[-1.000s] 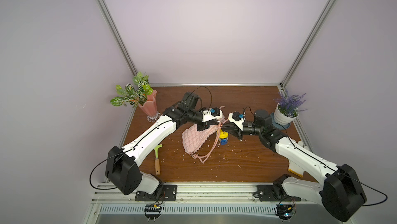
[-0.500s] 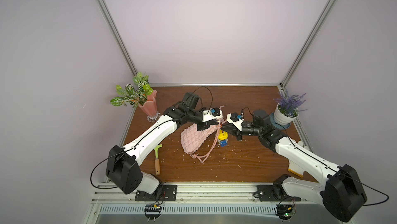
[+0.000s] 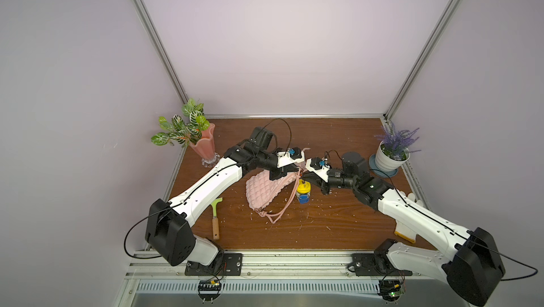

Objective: Remove the decoration from the bag
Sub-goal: Remove the decoration item from the bag.

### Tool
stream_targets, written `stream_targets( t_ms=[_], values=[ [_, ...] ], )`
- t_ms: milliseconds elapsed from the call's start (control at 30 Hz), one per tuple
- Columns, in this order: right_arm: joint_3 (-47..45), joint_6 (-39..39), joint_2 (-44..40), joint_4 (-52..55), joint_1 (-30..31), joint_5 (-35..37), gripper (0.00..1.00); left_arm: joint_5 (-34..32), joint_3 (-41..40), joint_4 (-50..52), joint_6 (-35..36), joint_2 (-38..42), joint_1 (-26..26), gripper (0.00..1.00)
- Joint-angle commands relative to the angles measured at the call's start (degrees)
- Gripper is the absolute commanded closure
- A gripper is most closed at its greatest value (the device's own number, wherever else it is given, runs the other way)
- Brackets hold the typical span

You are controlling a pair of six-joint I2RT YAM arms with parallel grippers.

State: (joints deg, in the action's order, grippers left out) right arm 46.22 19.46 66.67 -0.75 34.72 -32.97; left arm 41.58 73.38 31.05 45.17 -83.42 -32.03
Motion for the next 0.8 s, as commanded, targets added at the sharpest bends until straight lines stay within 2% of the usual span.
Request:
stream_targets(
  t_ms=[0,467,767],
  values=[
    [3.79,3.26,-1.07,1.03,3.12,-0.11,0.93,-1.26,0.72,-2.11,-1.64,-1.0,-0.07,1.0],
    [9.92,16.43,0.8,12.0,12.44,17.38,0.95,-0.43,1.58,0.26,-3.68,-3.08,-0.1,1.0],
    [11.77,19.38,2.0,14.62,15.02,19.34,0.95,-1.22,3.5,3.77,-6.03,-5.87,-0.63,1.0]
  ],
)
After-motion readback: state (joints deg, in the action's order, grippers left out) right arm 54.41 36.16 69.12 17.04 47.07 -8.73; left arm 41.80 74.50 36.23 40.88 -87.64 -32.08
